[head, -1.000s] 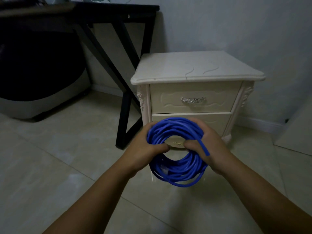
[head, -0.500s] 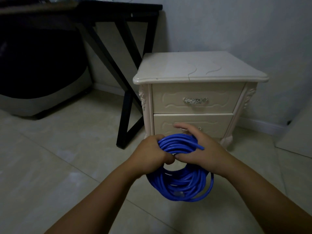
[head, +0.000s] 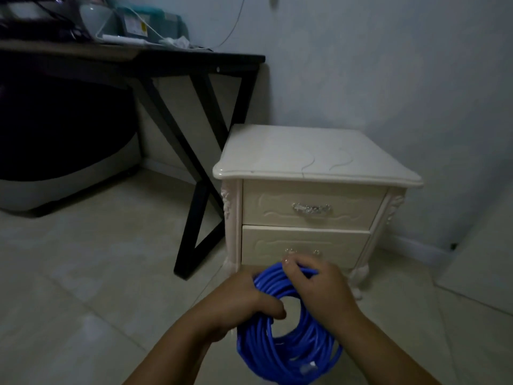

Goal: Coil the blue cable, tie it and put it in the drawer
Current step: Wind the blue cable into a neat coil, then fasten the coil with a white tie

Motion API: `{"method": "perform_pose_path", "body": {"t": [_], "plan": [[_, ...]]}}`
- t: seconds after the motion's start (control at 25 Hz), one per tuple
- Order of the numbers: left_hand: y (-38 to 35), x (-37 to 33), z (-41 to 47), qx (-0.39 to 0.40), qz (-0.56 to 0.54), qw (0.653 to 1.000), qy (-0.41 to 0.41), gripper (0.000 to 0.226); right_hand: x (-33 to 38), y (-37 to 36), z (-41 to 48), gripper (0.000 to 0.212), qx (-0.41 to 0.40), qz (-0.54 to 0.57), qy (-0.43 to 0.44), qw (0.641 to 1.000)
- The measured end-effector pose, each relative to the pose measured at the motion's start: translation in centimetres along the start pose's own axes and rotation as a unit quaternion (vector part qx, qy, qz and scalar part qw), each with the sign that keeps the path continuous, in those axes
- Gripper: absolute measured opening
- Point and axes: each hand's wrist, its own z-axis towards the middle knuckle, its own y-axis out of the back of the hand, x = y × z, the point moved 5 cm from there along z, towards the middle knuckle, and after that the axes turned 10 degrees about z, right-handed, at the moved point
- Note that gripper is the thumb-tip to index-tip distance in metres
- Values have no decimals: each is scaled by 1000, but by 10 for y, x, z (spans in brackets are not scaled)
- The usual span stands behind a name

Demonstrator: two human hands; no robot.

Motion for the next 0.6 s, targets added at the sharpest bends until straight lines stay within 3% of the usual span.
{"method": "perform_pose_path", "body": {"t": [0.12, 0.2, 0.32, 0.4, 0.6], "plan": [[11, 1, 12, -73, -33, 997, 13, 35, 2, -2, 38, 24, 54, -13, -27, 998], [24, 2, 18, -164, -73, 984, 6, 26, 12, 15, 79, 23, -34, -26, 7, 999], [42, 7, 25, -265, -151, 952, 6, 14, 25, 58, 147, 18, -170, -159, 66, 970], [48, 10, 30, -294, -175, 940, 4, 12, 16, 72, 190, 21, -143, -258, 61, 954], [58, 16, 28, -303, -192, 934, -3, 13, -11, 72, 256, 43, 12, -411, 46, 910]]}}
